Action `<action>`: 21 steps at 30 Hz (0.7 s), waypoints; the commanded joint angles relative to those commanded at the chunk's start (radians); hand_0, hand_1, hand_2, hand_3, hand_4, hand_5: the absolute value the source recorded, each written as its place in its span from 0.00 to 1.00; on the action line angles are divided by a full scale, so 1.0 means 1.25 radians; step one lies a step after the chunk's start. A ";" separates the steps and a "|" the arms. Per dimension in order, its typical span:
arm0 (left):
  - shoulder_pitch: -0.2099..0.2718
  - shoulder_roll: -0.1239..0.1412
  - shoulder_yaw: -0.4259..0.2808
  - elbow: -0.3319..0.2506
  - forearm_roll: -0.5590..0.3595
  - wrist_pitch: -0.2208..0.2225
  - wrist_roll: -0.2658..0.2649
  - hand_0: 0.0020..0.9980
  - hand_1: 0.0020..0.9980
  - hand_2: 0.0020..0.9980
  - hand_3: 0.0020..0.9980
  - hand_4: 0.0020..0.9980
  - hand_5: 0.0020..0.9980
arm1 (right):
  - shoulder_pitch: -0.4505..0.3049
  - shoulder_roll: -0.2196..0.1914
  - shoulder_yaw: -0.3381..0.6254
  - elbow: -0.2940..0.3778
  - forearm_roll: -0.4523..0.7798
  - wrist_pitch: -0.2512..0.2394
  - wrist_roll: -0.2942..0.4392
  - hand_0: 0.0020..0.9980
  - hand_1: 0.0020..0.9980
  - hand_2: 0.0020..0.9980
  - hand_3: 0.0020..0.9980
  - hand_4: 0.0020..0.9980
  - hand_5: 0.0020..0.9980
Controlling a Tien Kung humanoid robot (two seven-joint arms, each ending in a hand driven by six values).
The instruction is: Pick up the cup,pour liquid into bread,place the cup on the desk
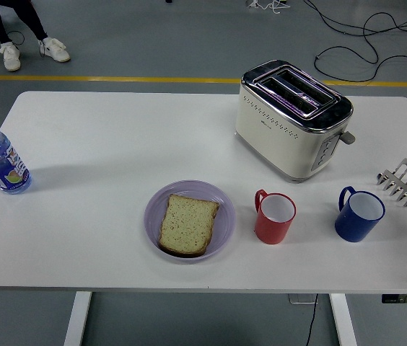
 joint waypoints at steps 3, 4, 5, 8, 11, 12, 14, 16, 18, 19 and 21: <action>-0.002 0.000 -0.007 0.000 0.011 -0.001 0.002 0.66 0.69 0.71 0.60 0.34 0.93 | 0.004 0.000 -0.001 0.000 0.001 0.000 -0.001 0.60 0.54 0.61 0.59 0.49 0.00; -0.003 -0.001 -0.008 0.000 0.015 -0.002 0.001 0.66 0.69 0.71 0.60 0.34 0.93 | 0.004 -0.001 0.000 0.002 -0.002 0.000 -0.002 0.60 0.54 0.61 0.59 0.49 0.00; -0.003 -0.001 -0.010 0.000 0.016 -0.002 0.002 0.66 0.69 0.71 0.60 0.34 0.93 | 0.003 0.000 0.002 0.003 -0.002 0.000 -0.002 0.60 0.54 0.61 0.59 0.49 0.00; -0.003 -0.001 -0.015 0.000 0.018 -0.002 0.002 0.66 0.69 0.71 0.61 0.34 0.93 | 0.002 0.001 0.007 0.004 -0.002 -0.001 -0.001 0.60 0.55 0.61 0.59 0.49 0.00; -0.003 -0.002 -0.019 0.000 0.019 -0.002 0.002 0.66 0.69 0.71 0.61 0.34 0.93 | 0.003 0.001 0.008 0.004 -0.001 -0.001 -0.001 0.60 0.55 0.61 0.59 0.49 0.00; -0.003 -0.002 -0.019 0.000 0.018 -0.001 0.002 0.66 0.69 0.71 0.61 0.34 0.93 | 0.004 0.001 0.007 0.005 -0.002 -0.001 -0.002 0.60 0.55 0.61 0.59 0.49 0.00; -0.004 -0.002 -0.018 0.000 0.018 -0.001 0.002 0.66 0.69 0.71 0.61 0.34 0.93 | 0.006 0.000 0.004 0.006 -0.002 0.000 -0.002 0.60 0.55 0.61 0.59 0.50 0.00; -0.004 -0.002 -0.019 0.000 0.019 -0.001 0.002 0.66 0.69 0.71 0.61 0.34 0.93 | 0.008 0.000 0.002 0.006 -0.001 0.003 -0.001 0.60 0.55 0.61 0.59 0.50 0.00; -0.004 -0.002 -0.020 0.000 0.020 -0.002 0.002 0.66 0.69 0.71 0.61 0.34 0.93 | 0.008 0.001 0.003 0.007 -0.002 0.003 -0.002 0.60 0.55 0.61 0.59 0.50 0.00; -0.006 -0.002 -0.020 0.000 0.021 -0.002 0.002 0.66 0.69 0.71 0.61 0.34 0.93 | 0.008 0.001 0.004 0.008 -0.002 0.003 -0.002 0.60 0.55 0.61 0.59 0.50 0.00; -0.007 -0.001 -0.019 0.000 0.019 -0.002 0.002 0.66 0.69 0.71 0.60 0.34 0.93 | 0.007 0.000 0.007 0.008 -0.001 0.002 -0.002 0.60 0.54 0.61 0.59 0.50 0.00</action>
